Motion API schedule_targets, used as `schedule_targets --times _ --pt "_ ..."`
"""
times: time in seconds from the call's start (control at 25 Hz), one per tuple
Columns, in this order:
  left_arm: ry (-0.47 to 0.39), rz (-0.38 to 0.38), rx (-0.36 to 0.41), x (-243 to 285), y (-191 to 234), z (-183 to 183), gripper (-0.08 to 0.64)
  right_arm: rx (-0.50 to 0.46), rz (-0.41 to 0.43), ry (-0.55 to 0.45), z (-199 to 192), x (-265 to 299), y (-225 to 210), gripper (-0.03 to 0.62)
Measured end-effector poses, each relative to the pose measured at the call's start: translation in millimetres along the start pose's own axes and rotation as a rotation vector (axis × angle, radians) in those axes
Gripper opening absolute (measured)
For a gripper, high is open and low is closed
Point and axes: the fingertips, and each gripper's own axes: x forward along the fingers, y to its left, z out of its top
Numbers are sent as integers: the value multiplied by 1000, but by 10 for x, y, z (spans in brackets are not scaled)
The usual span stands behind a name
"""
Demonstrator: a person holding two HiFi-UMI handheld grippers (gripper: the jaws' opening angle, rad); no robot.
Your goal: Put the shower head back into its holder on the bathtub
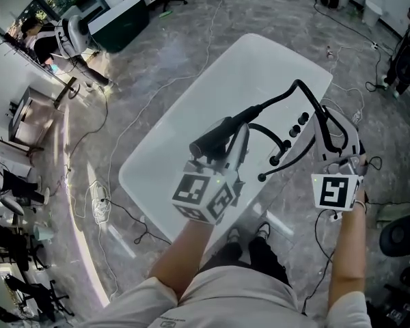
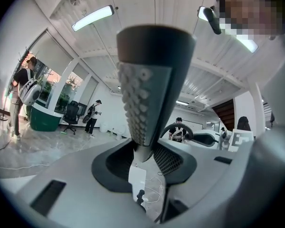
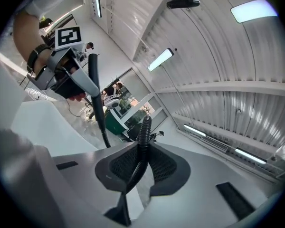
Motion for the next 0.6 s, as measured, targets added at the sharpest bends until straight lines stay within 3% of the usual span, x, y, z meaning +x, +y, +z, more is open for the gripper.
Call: schedule_targets --times 0.2,0.44,0.6 --pt "17 17 3 -35 111 -107 130 45 48 -8 -115 13 360 69" --pt "27 34 30 -122 174 -181 130 467 43 -96 -255 109 442 69" --pt "23 48 52 -177 201 -157 130 623 59 -53 -409 149 592 69"
